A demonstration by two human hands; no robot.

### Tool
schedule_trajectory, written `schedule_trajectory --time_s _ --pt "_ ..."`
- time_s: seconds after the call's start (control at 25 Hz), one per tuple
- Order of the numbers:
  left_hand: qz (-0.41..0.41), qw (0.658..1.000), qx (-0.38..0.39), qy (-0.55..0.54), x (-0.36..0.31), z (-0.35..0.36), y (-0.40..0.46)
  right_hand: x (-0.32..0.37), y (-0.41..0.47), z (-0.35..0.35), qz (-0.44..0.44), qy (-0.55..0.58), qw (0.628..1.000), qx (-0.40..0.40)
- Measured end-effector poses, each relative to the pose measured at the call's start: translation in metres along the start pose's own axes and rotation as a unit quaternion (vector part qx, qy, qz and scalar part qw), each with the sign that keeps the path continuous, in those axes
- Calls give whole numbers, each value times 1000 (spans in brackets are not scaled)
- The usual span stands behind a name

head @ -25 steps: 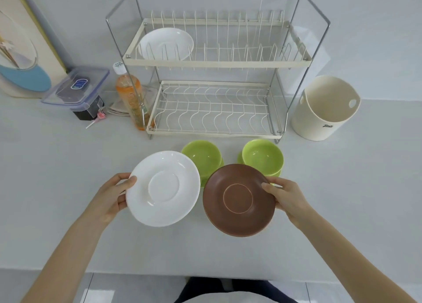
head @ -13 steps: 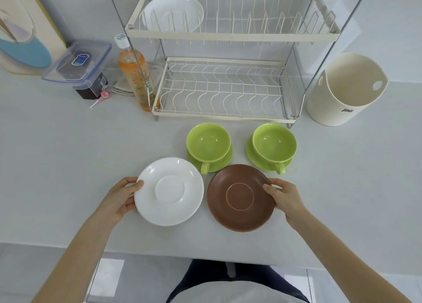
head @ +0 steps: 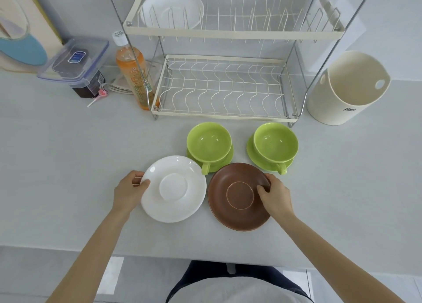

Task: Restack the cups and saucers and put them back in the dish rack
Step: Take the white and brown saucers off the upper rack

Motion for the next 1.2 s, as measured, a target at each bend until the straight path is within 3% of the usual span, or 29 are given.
schedule_trajectory --time_s 0.24,0.56,0.84,1.04,1.2 --pt "31 998 3 48 -3 -1 1 1 0 1 -4 -38 999 -8" --pt "119 972 42 196 -17 6 1 11 -18 -12 -110 -136 984 -35" --pt "309 924 22 224 -93 7 -13 48 -15 -42 -242 -201 946 -81" --pt "398 887 -10 235 -154 3 -29 85 -3 -74 -300 -240 915 -122" --pt "419 878 -29 231 -194 -6 -31 117 1 -102 -323 -238 907 -127"
Point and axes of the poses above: each hand's wrist, its own y-axis towards the middle knuckle, its own z-axis out of the palm, x = y × z, the point moved 4 cm from there along y, towards the middle knuckle, and after that the axes turned 4 degrees about -y, right-handed, at the moved point
